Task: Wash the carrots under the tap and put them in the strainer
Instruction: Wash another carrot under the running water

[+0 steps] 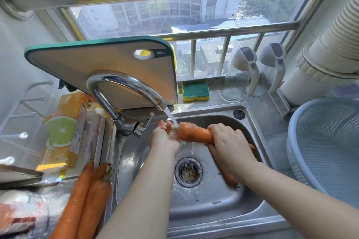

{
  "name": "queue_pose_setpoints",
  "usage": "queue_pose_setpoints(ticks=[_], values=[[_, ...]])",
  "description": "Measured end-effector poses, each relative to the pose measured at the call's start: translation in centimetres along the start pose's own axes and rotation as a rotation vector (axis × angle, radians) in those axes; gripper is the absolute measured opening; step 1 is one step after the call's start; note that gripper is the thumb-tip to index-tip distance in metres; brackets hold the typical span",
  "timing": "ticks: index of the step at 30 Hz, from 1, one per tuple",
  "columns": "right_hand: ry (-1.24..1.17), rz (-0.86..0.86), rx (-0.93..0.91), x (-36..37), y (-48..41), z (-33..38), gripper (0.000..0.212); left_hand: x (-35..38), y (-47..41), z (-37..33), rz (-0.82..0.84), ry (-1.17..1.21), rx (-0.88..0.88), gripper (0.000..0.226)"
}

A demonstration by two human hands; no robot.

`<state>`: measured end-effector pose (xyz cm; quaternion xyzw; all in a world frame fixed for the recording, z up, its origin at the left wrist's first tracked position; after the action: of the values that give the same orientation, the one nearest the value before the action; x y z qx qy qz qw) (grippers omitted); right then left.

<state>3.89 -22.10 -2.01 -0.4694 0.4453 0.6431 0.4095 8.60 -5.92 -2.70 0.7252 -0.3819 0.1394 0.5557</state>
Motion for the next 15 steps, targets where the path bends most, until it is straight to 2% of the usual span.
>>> queue_pose_setpoints(ticks=[3, 6, 9, 12, 15], values=[[0.011, 0.05, 0.052, -0.3, 0.4, -0.8, 0.031, 0.2, 0.2, 0.3, -0.024, -0.276, 0.065, 0.026], [-0.041, 0.084, 0.117, -0.5, 0.8, -1.6, 0.03, 1.2, 0.7, 0.4, -0.012, -0.721, 0.071, 0.035], [-0.069, 0.079, 0.146, -0.8, 0.9, -2.0, 0.029, 1.8, 1.1, 0.5, 0.063, -1.199, -0.015, 0.043], [-0.034, 0.058, 0.145, -0.8, 0.7, -2.0, 0.027, 1.4, 0.6, 0.7, 0.116, -1.399, -0.143, 0.064], [0.042, 0.035, 0.094, -0.7, 0.3, -1.6, 0.023, 0.8, 0.4, 0.4, 0.147, -1.54, -0.137, 0.059]])
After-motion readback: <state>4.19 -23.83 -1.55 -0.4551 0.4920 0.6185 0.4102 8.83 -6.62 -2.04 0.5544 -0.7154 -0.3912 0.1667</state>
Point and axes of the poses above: each hand's wrist, its own y-axis away from the middle knuckle, its own x-axis out of the palm, z = x × y, the point moved 1 cm from there along -y, towards the middle knuckle, and after that the axes turned 13 degrees about z, right-handed, at the moved point
